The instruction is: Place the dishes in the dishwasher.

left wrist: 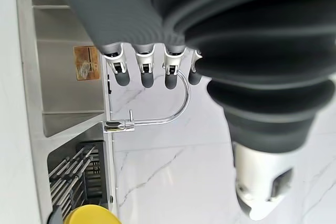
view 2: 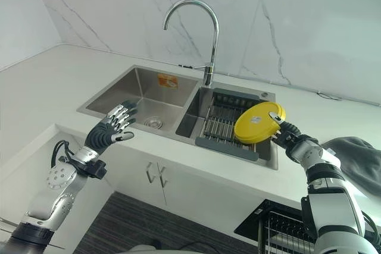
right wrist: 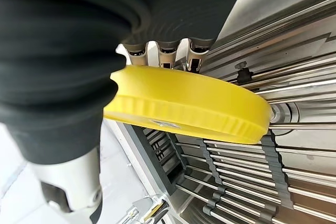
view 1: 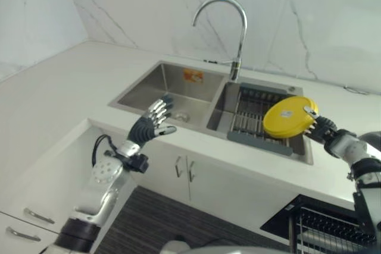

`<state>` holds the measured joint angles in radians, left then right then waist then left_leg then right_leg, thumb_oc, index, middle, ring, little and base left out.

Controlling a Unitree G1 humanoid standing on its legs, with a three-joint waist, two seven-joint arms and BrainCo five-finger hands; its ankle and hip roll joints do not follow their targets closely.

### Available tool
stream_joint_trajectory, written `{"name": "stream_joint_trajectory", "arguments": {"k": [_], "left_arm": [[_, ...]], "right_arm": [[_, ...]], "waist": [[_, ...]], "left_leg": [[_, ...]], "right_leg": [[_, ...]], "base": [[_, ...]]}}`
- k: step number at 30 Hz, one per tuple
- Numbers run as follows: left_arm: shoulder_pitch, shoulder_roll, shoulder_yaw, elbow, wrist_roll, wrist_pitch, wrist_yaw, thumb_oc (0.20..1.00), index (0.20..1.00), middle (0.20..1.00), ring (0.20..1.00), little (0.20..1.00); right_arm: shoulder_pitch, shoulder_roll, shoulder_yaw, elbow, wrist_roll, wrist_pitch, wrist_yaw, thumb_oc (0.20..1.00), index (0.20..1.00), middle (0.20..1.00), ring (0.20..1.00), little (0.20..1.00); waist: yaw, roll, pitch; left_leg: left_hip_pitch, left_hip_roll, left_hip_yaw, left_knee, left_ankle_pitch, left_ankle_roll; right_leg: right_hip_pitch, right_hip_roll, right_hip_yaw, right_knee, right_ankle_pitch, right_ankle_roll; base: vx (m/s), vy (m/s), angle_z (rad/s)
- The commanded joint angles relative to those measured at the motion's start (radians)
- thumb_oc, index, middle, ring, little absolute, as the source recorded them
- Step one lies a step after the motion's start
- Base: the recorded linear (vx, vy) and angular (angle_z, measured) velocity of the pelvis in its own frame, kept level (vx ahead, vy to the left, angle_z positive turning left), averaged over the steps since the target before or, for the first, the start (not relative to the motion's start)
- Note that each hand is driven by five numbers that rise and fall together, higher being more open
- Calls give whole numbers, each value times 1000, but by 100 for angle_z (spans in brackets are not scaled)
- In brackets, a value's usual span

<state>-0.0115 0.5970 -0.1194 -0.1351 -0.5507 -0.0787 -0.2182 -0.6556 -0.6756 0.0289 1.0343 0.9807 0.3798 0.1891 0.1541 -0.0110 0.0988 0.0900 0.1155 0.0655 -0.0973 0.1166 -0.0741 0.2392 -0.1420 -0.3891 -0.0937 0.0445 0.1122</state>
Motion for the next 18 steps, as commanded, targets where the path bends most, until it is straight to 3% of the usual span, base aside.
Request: {"name": "stream_joint_trajectory", "arguments": {"k": [1, 18], "left_arm": [[-111, 26, -35, 9, -36, -37, -3, 1000, 1000, 1000, 1000, 1000], [-89, 55, -1, -3, -23, -12, -8, 1000, 1000, 1000, 1000, 1000]], "right_arm": [[-171, -54, 28, 44, -8, -80, 22, 1000, 1000, 1000, 1000, 1000], [-156, -42, 25, 45, -10, -116, 20, 1000, 1000, 1000, 1000, 1000]], "waist": [[53, 9, 13], [65, 23, 9]], "left_leg": [[64, 48, 6, 15, -107, -52], [57, 38, -8, 16, -104, -50]], "right_leg": [[19, -40, 10, 60, -102, 14], [20, -43, 2, 65, -103, 13]], "base": [[0, 0, 0], [11, -20, 1]]}}
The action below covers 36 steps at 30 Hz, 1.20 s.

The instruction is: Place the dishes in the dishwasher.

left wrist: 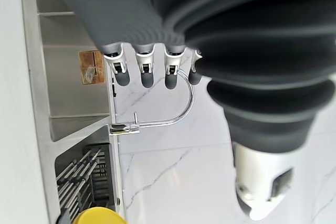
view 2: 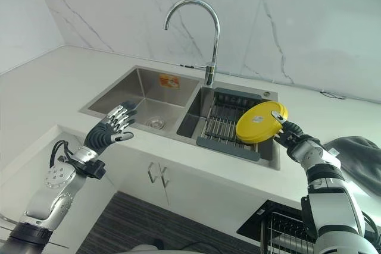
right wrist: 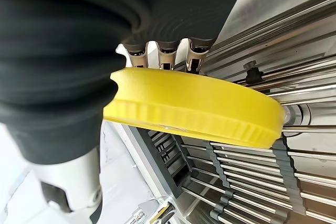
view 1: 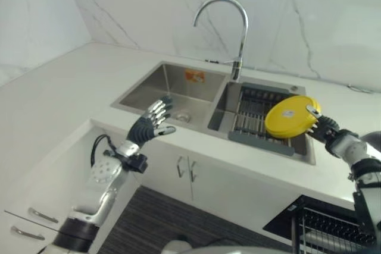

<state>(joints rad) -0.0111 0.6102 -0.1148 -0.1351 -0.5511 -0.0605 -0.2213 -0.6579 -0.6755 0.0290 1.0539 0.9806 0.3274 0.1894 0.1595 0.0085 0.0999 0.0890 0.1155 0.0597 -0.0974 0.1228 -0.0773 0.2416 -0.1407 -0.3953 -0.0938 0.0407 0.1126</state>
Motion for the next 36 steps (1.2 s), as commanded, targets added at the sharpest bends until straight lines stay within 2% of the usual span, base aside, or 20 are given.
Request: {"name": "stream_joint_trajectory", "arguments": {"k": [1, 16, 25, 26, 27, 28, 29, 33, 36], "left_arm": [[-90, 46, -1, -2, -23, -28, -7, 1000, 1000, 1000, 1000, 1000], [-89, 54, 11, 0, -22, -16, -18, 1000, 1000, 1000, 1000, 1000], [-75, 62, 16, 0, -26, -12, -27, 1000, 1000, 1000, 1000, 1000], [-73, 63, 15, 6, -27, -13, -32, 1000, 1000, 1000, 1000, 1000], [-74, 61, 12, 8, -24, -11, -32, 1000, 1000, 1000, 1000, 1000], [-75, 61, 10, 9, -23, -11, -32, 1000, 1000, 1000, 1000, 1000], [-76, 62, 8, 7, -26, -7, -33, 1000, 1000, 1000, 1000, 1000], [-74, 64, -2, 7, -31, 5, -39, 1000, 1000, 1000, 1000, 1000], [-70, 61, -11, 9, -32, 16, -38, 1000, 1000, 1000, 1000, 1000]], "right_arm": [[-156, -41, 27, 23, -11, -68, 19, 1000, 1000, 1000, 1000, 1000], [-167, -48, 24, 41, -31, -109, 1, 1000, 1000, 1000, 1000, 1000], [-173, -55, 10, 45, -15, -135, -44, 1000, 1000, 1000, 1000, 1000], [-176, -53, 8, 48, -7, -141, -54, 671, 671, 671, 671, 671], [-181, -50, 6, 50, 2, -154, -69, 407, 407, 407, 407, 407], [-182, -50, 5, 51, 5, -158, -75, 329, 329, 329, 329, 329], [-188, -49, -1, 53, 12, -166, -90, 200, 200, 200, 200, 200], [-207, -38, 3, 62, 31, -196, -97, 200, 200, 200, 200, 200], [-229, -28, -1, 62, 33, -229, -157, 200, 200, 200, 200, 200]], "waist": [[61, 6, 8], [72, 14, 11], [80, 15, 10], [82, 16, 9], [82, 17, 9], [83, 17, 9], [85, 18, 9], [90, 22, 6], [90, 25, 3]], "left_leg": [[55, 36, -4, 16, -109, -48], [48, 34, -13, 17, -105, -51], [45, 31, -16, 16, -104, -50], [44, 30, -16, 15, -104, -51], [43, 30, -17, 15, -103, -51], [43, 30, -17, 15, -103, -51], [43, 30, -18, 15, -104, -51], [45, 28, -19, 14, -105, -51], [46, 29, -17, 13, -107, -52]], "right_leg": [[19, -45, 5, 64, -100, 13], [21, -48, -10, 69, -102, 14], [24, -48, -14, 65, -99, 16], [24, -49, -15, 64, -98, 17], [25, -49, -16, 64, -98, 17], [25, -49, -17, 63, -98, 17], [26, -49, -17, 62, -97, 18], [27, -49, -18, 55, -92, 20], [26, -49, -16, 50, -90, 20]], "base": [[0, 0, 0], [-2, -2, 1], [-2, -2, 4], [0, 0, 0], [0, 0, 0], [0, 0, 0], [0, 0, 0], [0, 0, 0], [0, 0, 0]]}}
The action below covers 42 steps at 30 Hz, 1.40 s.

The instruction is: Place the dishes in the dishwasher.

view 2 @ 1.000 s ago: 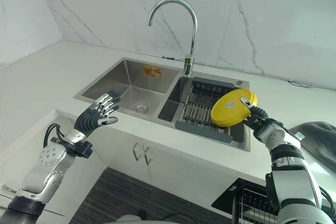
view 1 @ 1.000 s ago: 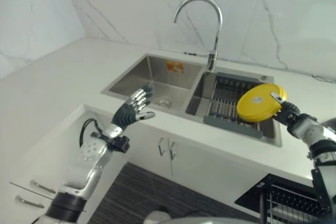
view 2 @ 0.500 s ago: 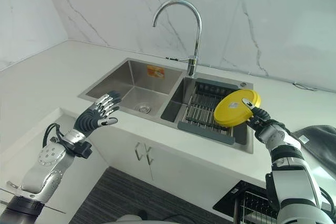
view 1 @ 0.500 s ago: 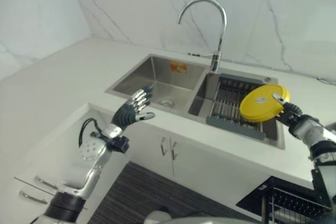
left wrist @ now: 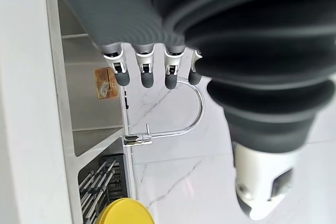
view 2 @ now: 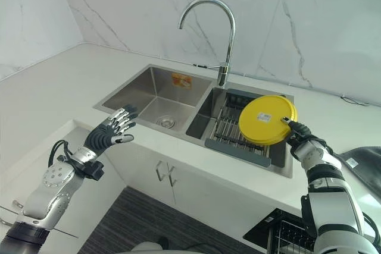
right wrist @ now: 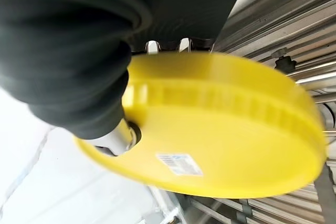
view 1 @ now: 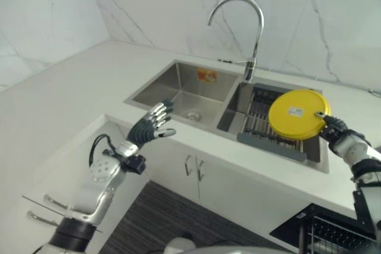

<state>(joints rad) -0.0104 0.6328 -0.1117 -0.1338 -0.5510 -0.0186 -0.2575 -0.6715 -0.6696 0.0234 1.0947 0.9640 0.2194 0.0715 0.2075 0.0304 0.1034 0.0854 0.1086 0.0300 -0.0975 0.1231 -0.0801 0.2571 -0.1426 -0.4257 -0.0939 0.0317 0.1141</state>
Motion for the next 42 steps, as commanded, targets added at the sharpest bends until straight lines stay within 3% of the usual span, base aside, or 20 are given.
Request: {"name": "stream_joint_trajectory", "arguments": {"k": [1, 9, 16, 21, 22, 28, 30, 33, 37, 38, 39, 40, 41, 42], "left_arm": [[-71, 39, -19, 3, -33, -21, 3, 1000, 1000, 1000, 1000, 1000], [-57, 31, -32, 6, -36, -28, 12, 1000, 1000, 1000, 1000, 1000], [-44, 11, -29, 9, -34, -58, 4, 1000, 1000, 1000, 1000, 1000], [-32, -5, -21, 11, -27, -92, -19, 1000, 1000, 1000, 1000, 1000], [-23, -17, -14, 3, -19, -117, -19, 1000, 1000, 1000, 1000, 1000], [13, -63, 37, -49, -9, -184, 2, 1000, 1000, 1000, 1000, 1000], [32, -95, 64, -86, 2, -221, 10, 1000, 1000, 1000, 1000, 1000], [53, -143, 98, -128, 36, -256, 36, 1000, 1000, 1000, 1000, 1000], [40, -149, 109, -139, 39, -250, -3, 1000, 1000, 1000, 1000, 1000], [49, -150, 121, -154, 64, -223, -54, 1000, 1000, 1000, 1000, 1000], [54, -150, 124, -157, 69, -224, -59, 1000, 1000, 1000, 1000, 1000], [81, -144, 136, -171, 87, -222, -73, 1000, 1000, 1000, 1000, 1000], [89, -141, 139, -175, 85, -219, -74, 1000, 1000, 1000, 1000, 1000], [112, -136, 148, -186, 85, -217, -59, 1000, 1000, 1000, 1000, 1000]], "right_arm": [[-225, -35, 4, 20, 54, -124, -56, 200, 200, 200, 200, 200], [-234, -22, 16, -9, 47, -164, -90, 200, 200, 200, 200, 200], [-194, 6, 2, -118, 147, -185, -78, 200, 200, 200, 200, 200], [-106, 42, -47, -288, 297, -214, -46, 200, 200, 200, 200, 200], [-57, 76, -67, -401, 324, -229, -44, 200, 200, 200, 200, 200], [114, 156, -99, -753, 322, -252, -72, 200, 200, 200, 200, 200], [202, 200, -108, -919, 320, -259, -92, 200, 200, 200, 200, 200], [300, 269, -110, -1081, 318, -240, -61, 200, 200, 200, 200, 200], [433, 372, -121, -1231, 277, -265, -22, 200, 200, 200, 200, 200], [532, 401, -163, -1332, 309, -243, -7, 200, 200, 200, 200, 200], [547, 406, -167, -1342, 311, -238, -1, 200, 200, 200, 200, 200], [594, 421, -173, -1369, 324, -216, 22, 200, 200, 200, 200, 200], [602, 422, -172, -1373, 327, -210, 26, 200, 200, 200, 200, 200], [613, 417, -167, -1374, 342, -185, 42, 200, 200, 200, 200, 200]], "waist": [[42, 5, 1], [39, 3, 0], [25, -8, 3], [5, -18, 3], [-11, -20, 3], [-64, -21, 10], [-82, -29, 27], [-101, -51, 49], [-154, -40, 68], [-198, -49, 77], [-203, -50, 78], [-218, -56, 87], [-220, -58, 91], [-218, -57, 101]], "left_leg": [[49, 35, 13, 13, -107, -49], [51, 33, 22, 10, -111, -45], [54, 36, 36, 10, -113, -43], [57, 46, 47, 10, -114, -43], [61, 58, 57, 10, -112, -45], [67, 78, 84, 10, -101, -50], [54, 55, 35, 57, -114, -42], [-10, -16, -35, 233, -211, -15], [33, -37, -6, 156, -221, 32], [46, -80, 2, 141, -234, 53], [48, -86, 1, 139, -236, 55], [65, -103, 4, 125, -242, 59], [73, -106, 11, 120, -245, 60], [104, -106, 43, 102, -259, 63]], "right_leg": [[11, -48, 14, 48, -79, 19], [9, -53, 16, 39, -68, 24], [1, -51, 22, 31, -57, 23], [-7, -42, 27, 29, -56, 18], [-14, -32, 38, 27, -56, 11], [-38, -2, 80, 13, -52, -9], [-60, -2, 137, 15, -43, -17], [-99, -35, 221, 33, -22, -7], [-176, -85, 287, 96, 3, 57], [-231, -126, 332, 132, 61, 78], [-239, -130, 337, 136, 71, 78], [-275, -144, 337, 156, 129, 86], [-287, -148, 325, 164, 148, 91], [-302, -141, 265, 183, 158, 103]], "base": [[-6, 35, 0], [-28, 44, 0], [-60, 31, -1], [-94, -39, -1], [-119, -99, 0], [-76, -33, -6], [-169, 142, -22], [-166, 330, -50], [-104, 442, -93], [-49, 504, -65], [-26, 543, -54], [-1, 222, -34], [16, 274, -68], [-39, 204, -76]]}}
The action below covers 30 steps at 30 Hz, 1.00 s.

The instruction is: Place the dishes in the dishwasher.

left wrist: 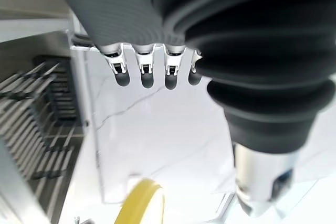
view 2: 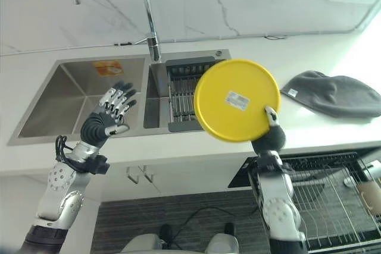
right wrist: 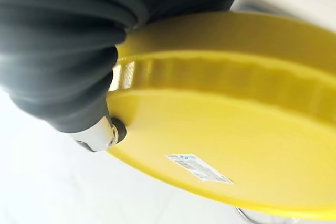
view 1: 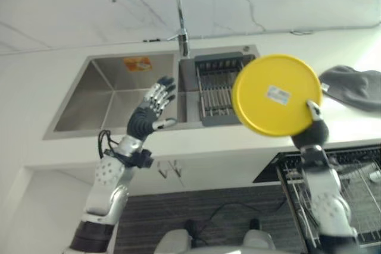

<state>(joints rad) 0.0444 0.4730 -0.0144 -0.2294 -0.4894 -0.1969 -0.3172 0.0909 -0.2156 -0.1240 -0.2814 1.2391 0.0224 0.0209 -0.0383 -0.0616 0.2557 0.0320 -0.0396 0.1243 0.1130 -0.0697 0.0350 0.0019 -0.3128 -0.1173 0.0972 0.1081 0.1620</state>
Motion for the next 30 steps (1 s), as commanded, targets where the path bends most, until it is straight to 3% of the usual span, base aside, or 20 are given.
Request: {"name": "stream_joint_trajectory", "arguments": {"k": [1, 2, 4, 5, 6, 7, 9, 14, 15, 20, 23, 24, 26, 29, 30], "left_arm": [[58, 32, 51, -101, 22, -34, 6, 1000, 1000, 1000, 1000, 1000], [54, 39, 50, -103, 17, -40, 6, 1000, 1000, 1000, 1000, 1000], [29, 49, 29, -104, 24, -67, 14, 1000, 1000, 1000, 1000, 1000], [20, 49, 18, -101, 32, -73, 26, 1000, 1000, 1000, 1000, 1000], [0, 43, -10, -92, 66, -78, 45, 1000, 1000, 1000, 1000, 1000], [-29, 54, -38, -89, 128, -83, 59, 1000, 1000, 1000, 1000, 1000], [-46, 64, -50, -89, 139, -78, 70, 1000, 1000, 1000, 1000, 1000], [-67, 59, -75, -94, 166, -65, 93, 1000, 1000, 1000, 1000, 1000], [-62, 51, -80, -92, 176, -71, 114, 1000, 1000, 1000, 1000, 1000], [-36, 35, -92, -78, 164, -91, 129, 1000, 1000, 1000, 1000, 1000], [-14, 25, -114, -62, 182, -119, 130, 1000, 1000, 1000, 1000, 1000], [-9, 20, -118, -55, 183, -126, 130, 1000, 1000, 1000, 1000, 1000], [7, 17, -116, -58, 183, -132, 134, 1000, 1000, 1000, 1000, 1000], [16, 21, -96, -76, 180, -106, 139, 1000, 1000, 1000, 1000, 1000], [6, 21, -99, -74, 184, -98, 140, 1000, 1000, 1000, 1000, 1000]], "right_arm": [[-153, -42, -12, 5, 71, 15, 95, 200, 200, 200, 200, 200], [-159, -49, -10, 15, 71, 12, 101, 200, 200, 200, 200, 200], [-178, -82, -7, 28, 90, -35, 99, 200, 200, 200, 200, 200], [-180, -89, -6, 27, 105, -40, 101, 200, 200, 200, 200, 200], [-187, -77, 2, 20, 110, -49, 96, 200, 200, 200, 200, 200], [-194, -44, 12, 4, 103, -41, 91, 200, 200, 200, 200, 200], [-196, -34, 23, -16, 101, -34, 81, 200, 200, 200, 200, 200], [-203, -50, 27, -14, 126, -28, 75, 200, 200, 200, 200, 200], [-210, -64, 26, -13, 131, -10, 82, 200, 200, 200, 200, 200], [-215, -102, 24, -22, 146, 23, 79, 200, 200, 200, 200, 200], [-216, -117, 32, -24, 148, 43, 76, 200, 200, 200, 200, 200], [-212, -119, 35, -24, 147, 47, 77, 200, 200, 200, 200, 200], [-207, -115, 50, -32, 134, 43, 77, 200, 200, 200, 200, 200], [-198, -102, 90, -39, 111, 35, 82, 200, 200, 200, 200, 200], [-194, -91, 100, -37, 98, 31, 88, 200, 200, 200, 200, 200]], "waist": [[29, 33, -43], [31, 33, -40], [43, 42, -51], [47, 42, -55], [68, 36, -73], [92, 28, -89], [87, 26, -92], [64, 33, -92], [49, 30, -92], [31, 27, -82], [22, 20, -69], [22, 18, -67], [38, 19, -60], [67, 54, -62], [72, 58, -61]], "left_leg": [[172, 39, -18, -125, -64, -49], [172, 38, 0, -133, -57, -45], [136, 44, 27, -133, -29, -26], [127, 45, 36, -134, -23, -22], [117, 47, 54, -152, -8, -21], [118, 62, 94, -182, 12, -31], [125, 84, 118, -188, 14, -45], [126, 166, 150, -178, 47, -84], [124, 207, 163, -173, 68, -110], [79, 288, 163, -109, 98, -159], [43, 314, 185, -13, 79, -163], [31, 298, 188, 25, 71, -159], [5, 207, 132, 53, 8, -126], [22, 97, 77, -63, 40, -97], [22, 85, 73, -88, 53, -94]], "right_leg": [[-57, 32, -79, 5, 90, 60], [-54, 39, -99, 20, 83, 56], [-8, 80, -107, 85, -1, 17], [8, 82, -112, 93, -13, 10], [59, 48, -145, 101, -3, 11], [130, -17, -205, 68, 20, 37], [135, -21, -232, 30, 17, 48], [147, 57, -223, -46, -103, 30], [145, 97, -200, -78, -119, 14], [136, 163, -174, -91, -136, -38], [127, 177, -187, -83, -140, -66], [128, 180, -190, -82, -140, -73], [126, 182, -178, -77, -142, -70], [126, 215, -158, -60, -160, -56], [128, 219, -161, -54, -164, -53]], "base": [[-100, 224, -164], [-236, 185, -147], [-307, 94, -90], [-309, -114, -33], [-345, -516, -78], [-328, -631, -133], [-170, -549, -144], [-104, -421, -86], [-98, -570, -37], [-78, -407, -29], [-54, -254, -11], [-5, -170, 7], [50, -105, 10], [166, -5, -8], [185, 17, -5]]}}
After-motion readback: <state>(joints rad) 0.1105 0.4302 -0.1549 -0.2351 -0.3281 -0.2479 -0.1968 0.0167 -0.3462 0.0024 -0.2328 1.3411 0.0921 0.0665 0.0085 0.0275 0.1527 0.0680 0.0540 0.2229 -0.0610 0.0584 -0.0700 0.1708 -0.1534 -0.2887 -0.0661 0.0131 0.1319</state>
